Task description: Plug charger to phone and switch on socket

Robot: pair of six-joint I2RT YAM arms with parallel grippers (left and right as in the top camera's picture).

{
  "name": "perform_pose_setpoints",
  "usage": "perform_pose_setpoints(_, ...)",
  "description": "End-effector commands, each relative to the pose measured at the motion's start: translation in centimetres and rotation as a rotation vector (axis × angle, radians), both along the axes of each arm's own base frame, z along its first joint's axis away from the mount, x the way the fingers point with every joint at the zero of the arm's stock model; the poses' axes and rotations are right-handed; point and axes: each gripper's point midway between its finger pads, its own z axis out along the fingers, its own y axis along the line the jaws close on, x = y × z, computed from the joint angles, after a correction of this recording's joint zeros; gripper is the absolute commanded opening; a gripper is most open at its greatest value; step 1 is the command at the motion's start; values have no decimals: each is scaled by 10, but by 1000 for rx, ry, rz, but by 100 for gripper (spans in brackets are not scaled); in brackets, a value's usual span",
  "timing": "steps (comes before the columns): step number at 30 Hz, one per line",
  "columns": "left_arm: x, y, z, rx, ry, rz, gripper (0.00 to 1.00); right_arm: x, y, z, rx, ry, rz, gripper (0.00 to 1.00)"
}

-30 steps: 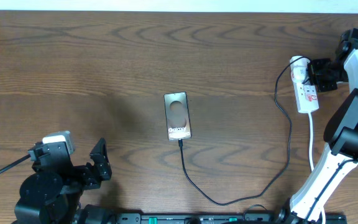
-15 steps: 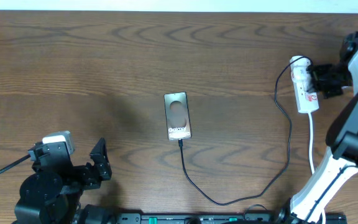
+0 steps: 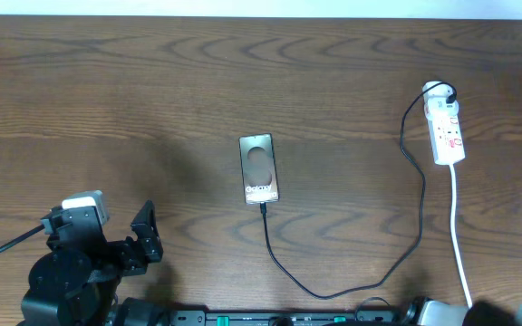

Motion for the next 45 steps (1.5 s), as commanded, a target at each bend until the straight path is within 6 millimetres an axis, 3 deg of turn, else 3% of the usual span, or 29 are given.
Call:
perform_pose_setpoints(1, -1, 2, 3, 4, -7, 8, 93, -23, 35, 69, -28, -236, 127, 1)
perform_pose_setpoints(4, -1, 2, 3, 4, -7, 8, 93, -54, 60, 133, -101, -456, 197, 1)
perform_pose_setpoints(7, -1, 2, 3, 4, -7, 8, 93, -89, 75, 177, -182, -607, 206, 1)
perform_pose_setpoints(10, -1, 2, 3, 4, -7, 8, 93, -122, 91, 201, -232, -697, 221, 1)
perform_pose_setpoints(14, -1, 2, 3, 4, -7, 8, 93, -157, 110, 215, -373, -740, 281, 2)
perform_pose_setpoints(19, -1, 2, 3, 4, -7, 8, 93, -197, 126, 221, -552, -755, 330, 4)
perform_pose_setpoints(23, -1, 2, 3, 4, -7, 8, 93, -232, 131, 217, -587, -768, 286, 2)
perform_pose_setpoints(34, -1, 2, 3, 4, -7, 8, 93, -314, 158, 185, -674, -861, 308, 2)
perform_pose_setpoints(45, -1, 2, 3, 4, -7, 8, 93, -401, 174, 175, -836, -1050, 432, 13)
